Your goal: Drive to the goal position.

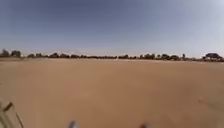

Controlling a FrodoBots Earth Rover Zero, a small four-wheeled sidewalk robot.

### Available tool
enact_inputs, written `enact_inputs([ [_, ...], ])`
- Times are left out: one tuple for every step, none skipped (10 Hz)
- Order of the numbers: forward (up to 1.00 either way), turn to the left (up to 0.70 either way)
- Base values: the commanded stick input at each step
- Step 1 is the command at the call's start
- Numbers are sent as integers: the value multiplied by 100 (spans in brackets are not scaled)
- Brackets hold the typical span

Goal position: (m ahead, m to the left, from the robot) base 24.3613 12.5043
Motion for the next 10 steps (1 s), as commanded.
enact_inputs([
  [70,0],
  [70,0],
  [70,0],
  [70,0],
  [70,0],
  [70,0],
  [70,35],
  [70,35],
  [70,35],
  [70,35],
])
